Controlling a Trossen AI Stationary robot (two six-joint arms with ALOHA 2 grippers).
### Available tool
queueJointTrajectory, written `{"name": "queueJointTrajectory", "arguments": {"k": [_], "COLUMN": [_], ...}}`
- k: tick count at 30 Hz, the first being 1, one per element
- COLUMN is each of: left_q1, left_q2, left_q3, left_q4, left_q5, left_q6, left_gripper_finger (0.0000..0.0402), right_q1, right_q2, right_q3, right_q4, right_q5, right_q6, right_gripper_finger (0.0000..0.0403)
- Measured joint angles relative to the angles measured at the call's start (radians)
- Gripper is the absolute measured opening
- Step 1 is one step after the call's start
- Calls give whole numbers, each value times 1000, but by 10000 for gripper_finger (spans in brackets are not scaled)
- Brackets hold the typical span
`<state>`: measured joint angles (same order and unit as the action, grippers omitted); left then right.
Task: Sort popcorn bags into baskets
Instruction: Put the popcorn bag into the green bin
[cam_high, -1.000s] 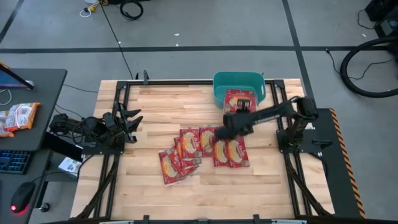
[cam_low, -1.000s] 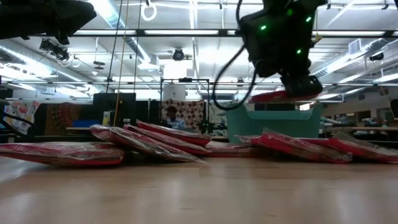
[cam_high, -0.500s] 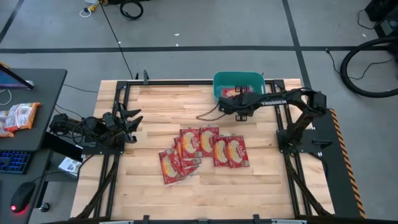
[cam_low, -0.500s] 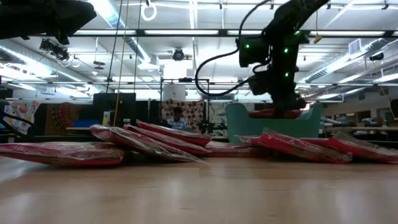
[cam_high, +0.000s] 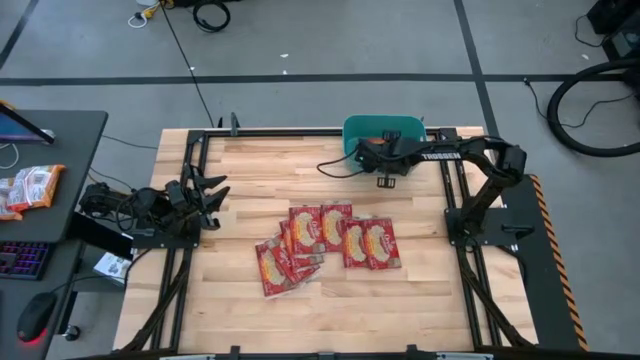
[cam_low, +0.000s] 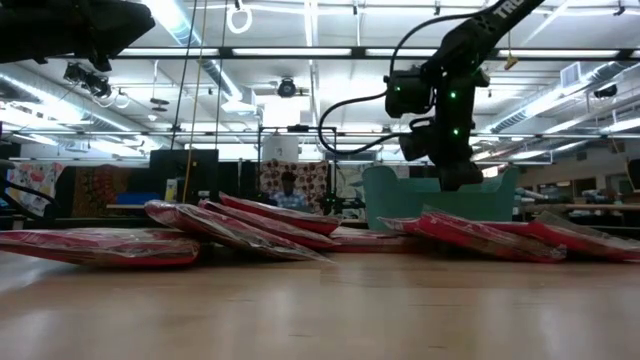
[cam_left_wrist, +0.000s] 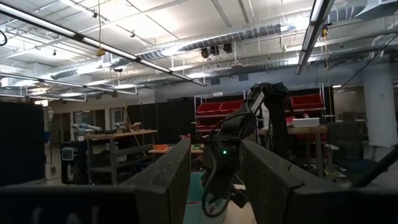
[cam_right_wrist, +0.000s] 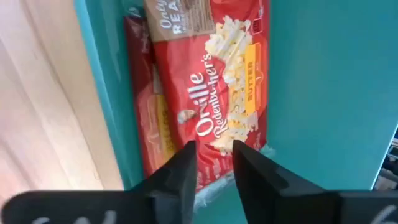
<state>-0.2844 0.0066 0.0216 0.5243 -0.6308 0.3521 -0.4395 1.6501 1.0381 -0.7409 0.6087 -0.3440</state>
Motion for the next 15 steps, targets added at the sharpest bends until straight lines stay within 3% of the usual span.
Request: {"name": "queueJointTrajectory", "arguments": {"k": [7,15], "left_q1": [0,0], "left_q2": [0,0], "left_q3": [0,0], "left_q4": [0,0], "left_q5": [0,0], "left_q6": [1,1], "left_gripper_finger": [144,144], "right_q1": [22,75], "right_q2": [0,0], "right_q3": [104,261], "right_q4": [-155,-401], "right_q5": [1,7], "right_q6": [111,287], "right_gripper_finger": [163,169]}}
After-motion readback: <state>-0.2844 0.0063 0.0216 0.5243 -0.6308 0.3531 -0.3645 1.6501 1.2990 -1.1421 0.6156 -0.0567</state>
